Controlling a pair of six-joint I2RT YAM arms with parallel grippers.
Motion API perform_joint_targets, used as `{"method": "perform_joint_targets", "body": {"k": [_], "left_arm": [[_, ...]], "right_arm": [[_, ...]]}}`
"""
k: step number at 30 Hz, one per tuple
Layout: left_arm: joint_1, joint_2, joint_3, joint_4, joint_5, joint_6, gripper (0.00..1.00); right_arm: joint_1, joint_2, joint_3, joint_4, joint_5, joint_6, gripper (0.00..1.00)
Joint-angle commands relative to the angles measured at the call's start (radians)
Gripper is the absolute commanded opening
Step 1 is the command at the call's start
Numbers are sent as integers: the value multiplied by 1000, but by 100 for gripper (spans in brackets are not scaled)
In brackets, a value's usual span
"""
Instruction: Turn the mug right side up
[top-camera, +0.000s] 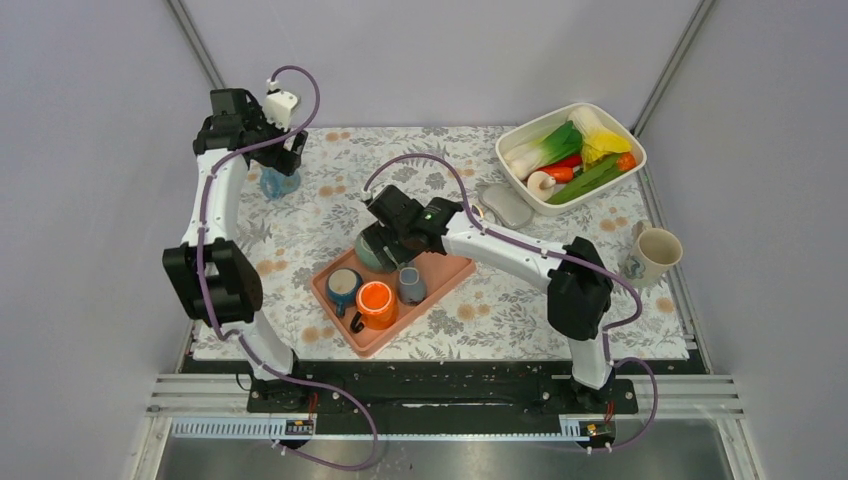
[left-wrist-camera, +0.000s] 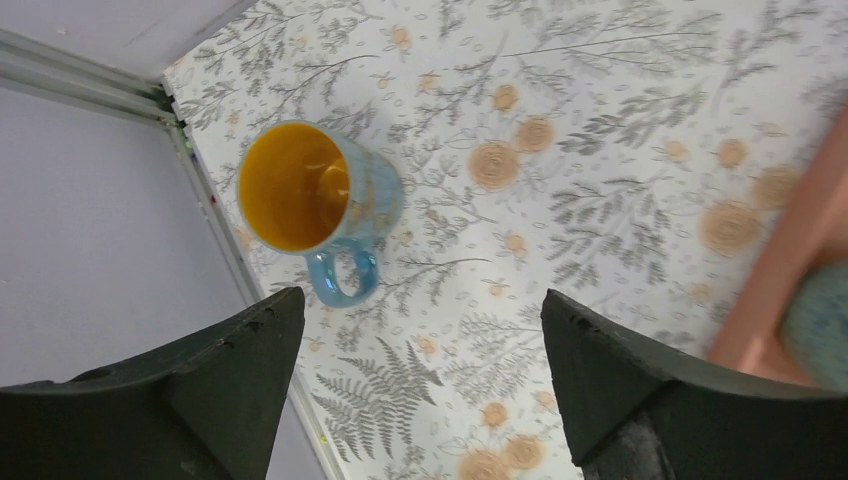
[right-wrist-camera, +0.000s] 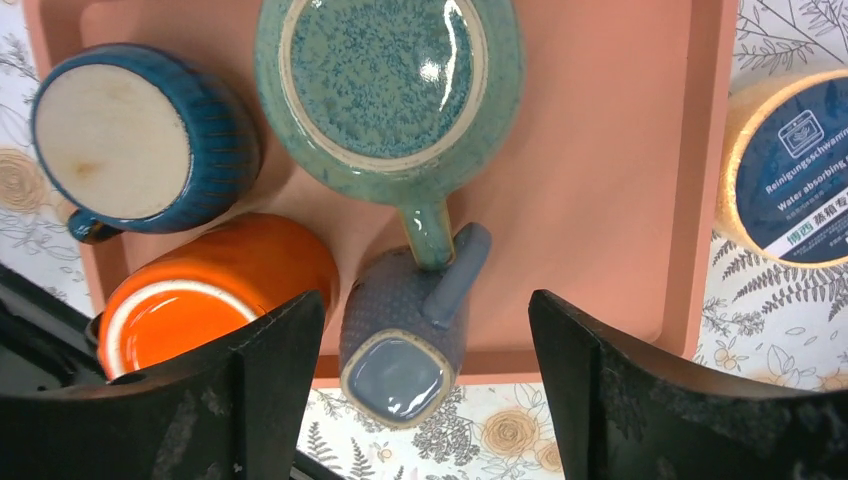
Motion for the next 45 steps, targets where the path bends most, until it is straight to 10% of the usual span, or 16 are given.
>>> {"method": "perform_joint_targets", "body": {"k": [1, 30, 35, 45], "left_arm": [[-4, -135, -126, 28, 136, -31, 92], [-4, -346, -315, -14, 261, -58, 92], [-4, -354, -325, -17, 279, -74, 91], [-4, -394, -365, 16, 403, -229, 91]], "right_arm": [[9, 34, 69, -12, -4, -75, 84], [-32, 209, -19, 260, -63, -251, 39], [-40, 204, -18, 281, -50, -217, 3], [-144, -76, -273, 600, -165, 85, 0]]}}
